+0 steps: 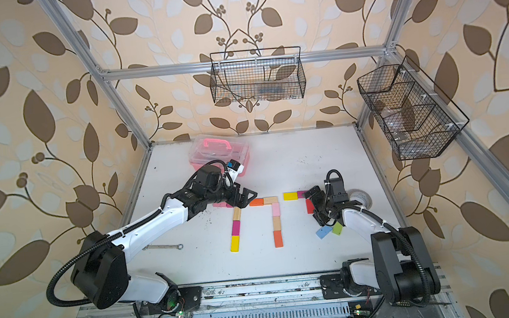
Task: Assemble the number 7 with building blocks
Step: Assemble the building block at the center of the board.
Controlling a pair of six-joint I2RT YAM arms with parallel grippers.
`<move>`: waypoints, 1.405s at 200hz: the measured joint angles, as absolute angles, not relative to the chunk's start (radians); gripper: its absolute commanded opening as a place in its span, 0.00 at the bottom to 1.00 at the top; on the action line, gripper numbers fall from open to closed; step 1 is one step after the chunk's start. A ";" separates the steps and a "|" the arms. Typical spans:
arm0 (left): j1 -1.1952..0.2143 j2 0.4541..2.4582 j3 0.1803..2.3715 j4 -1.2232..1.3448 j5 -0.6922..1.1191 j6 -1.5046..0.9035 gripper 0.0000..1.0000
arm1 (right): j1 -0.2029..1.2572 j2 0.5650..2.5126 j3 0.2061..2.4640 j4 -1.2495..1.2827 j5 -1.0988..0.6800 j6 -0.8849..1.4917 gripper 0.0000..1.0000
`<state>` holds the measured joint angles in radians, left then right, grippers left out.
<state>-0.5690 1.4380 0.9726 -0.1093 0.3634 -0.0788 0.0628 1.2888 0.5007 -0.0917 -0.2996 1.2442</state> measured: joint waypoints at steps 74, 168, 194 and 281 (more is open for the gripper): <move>-0.569 1.438 0.973 -0.135 0.358 -0.075 0.99 | 0.064 1.312 0.513 -0.073 -0.300 1.244 1.00; -0.569 1.438 0.973 -0.149 0.357 -0.070 0.99 | 0.086 1.324 0.516 -0.051 -0.296 1.267 1.00; -0.569 1.438 0.973 -0.155 0.356 -0.069 0.99 | 0.098 1.324 0.516 -0.050 -0.296 1.280 1.00; -0.569 1.438 0.973 -0.165 0.339 -0.068 0.99 | 0.112 1.291 0.601 -0.273 -0.256 1.189 1.00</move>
<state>-0.5690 1.4380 0.9730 -0.1654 0.3386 -0.0685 0.1116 1.2907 0.6010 -0.2733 -0.2562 1.1889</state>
